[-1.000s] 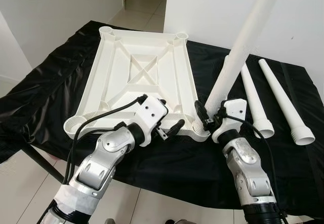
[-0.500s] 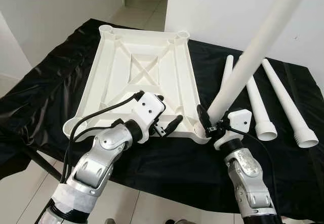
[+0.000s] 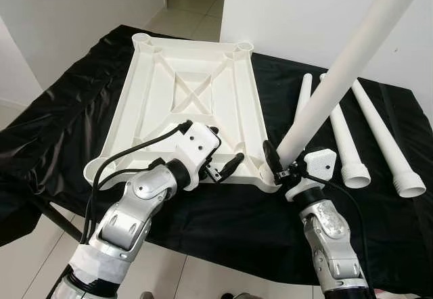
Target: Building children table
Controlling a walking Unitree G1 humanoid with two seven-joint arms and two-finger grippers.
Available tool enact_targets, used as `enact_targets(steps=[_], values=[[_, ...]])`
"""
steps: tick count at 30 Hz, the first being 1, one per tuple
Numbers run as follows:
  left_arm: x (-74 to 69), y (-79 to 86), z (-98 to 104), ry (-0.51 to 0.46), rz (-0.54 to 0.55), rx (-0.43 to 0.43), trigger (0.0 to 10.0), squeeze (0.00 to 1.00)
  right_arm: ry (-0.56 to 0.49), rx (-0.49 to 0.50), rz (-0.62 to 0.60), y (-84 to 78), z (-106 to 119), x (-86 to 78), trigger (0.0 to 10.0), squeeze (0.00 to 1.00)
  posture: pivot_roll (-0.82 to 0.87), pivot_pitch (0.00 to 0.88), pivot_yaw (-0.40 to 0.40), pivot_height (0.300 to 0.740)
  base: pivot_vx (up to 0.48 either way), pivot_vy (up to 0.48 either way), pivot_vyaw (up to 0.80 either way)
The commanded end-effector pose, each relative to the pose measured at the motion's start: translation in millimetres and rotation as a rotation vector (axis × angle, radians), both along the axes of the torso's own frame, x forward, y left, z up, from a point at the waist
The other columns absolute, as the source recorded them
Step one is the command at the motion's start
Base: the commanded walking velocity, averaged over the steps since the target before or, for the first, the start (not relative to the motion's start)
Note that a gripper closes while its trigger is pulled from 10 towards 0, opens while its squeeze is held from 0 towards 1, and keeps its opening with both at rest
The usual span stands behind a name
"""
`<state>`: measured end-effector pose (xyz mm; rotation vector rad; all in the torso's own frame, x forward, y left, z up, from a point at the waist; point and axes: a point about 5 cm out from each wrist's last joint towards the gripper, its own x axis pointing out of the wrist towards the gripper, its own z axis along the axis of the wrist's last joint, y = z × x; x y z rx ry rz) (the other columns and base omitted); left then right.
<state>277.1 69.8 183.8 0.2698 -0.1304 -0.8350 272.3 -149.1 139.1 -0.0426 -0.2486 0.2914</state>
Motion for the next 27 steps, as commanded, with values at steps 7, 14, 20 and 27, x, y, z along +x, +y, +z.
enact_targets(steps=[7, 14, 20, 27], values=[[-0.7, -0.2, 3, -0.008, -0.013, 0.011, 10.0, 0.00, 0.297, -0.061, -0.033, -10.1, -47, 5.9, 10.0, 0.00, 0.06, 0.085, -0.045, 0.740, 0.000, 0.000, 0.00], [-1.3, 0.0, 3, -0.009, -0.009, 0.010, 10.0, 0.00, 0.304, -0.082, -0.012, -8.7, -49, 6.2, 10.0, 0.00, 0.07, 0.086, -0.047, 0.740, 0.000, 0.000, 0.00], [-1.8, 0.0, 4, -0.010, -0.009, 0.010, 10.0, 0.00, 0.316, -0.064, -0.009, -9.3, -50, 7.1, 10.0, 0.00, 0.06, 0.088, -0.045, 0.740, 0.000, 0.000, 0.00], [-2.6, -0.3, 4, -0.010, -0.014, 0.009, 10.0, 0.00, 0.363, 0.077, -0.071, -22.1, -50, 13.0, 10.0, 0.00, 0.06, 0.090, -0.044, 0.740, 0.000, 0.000, 0.00]])
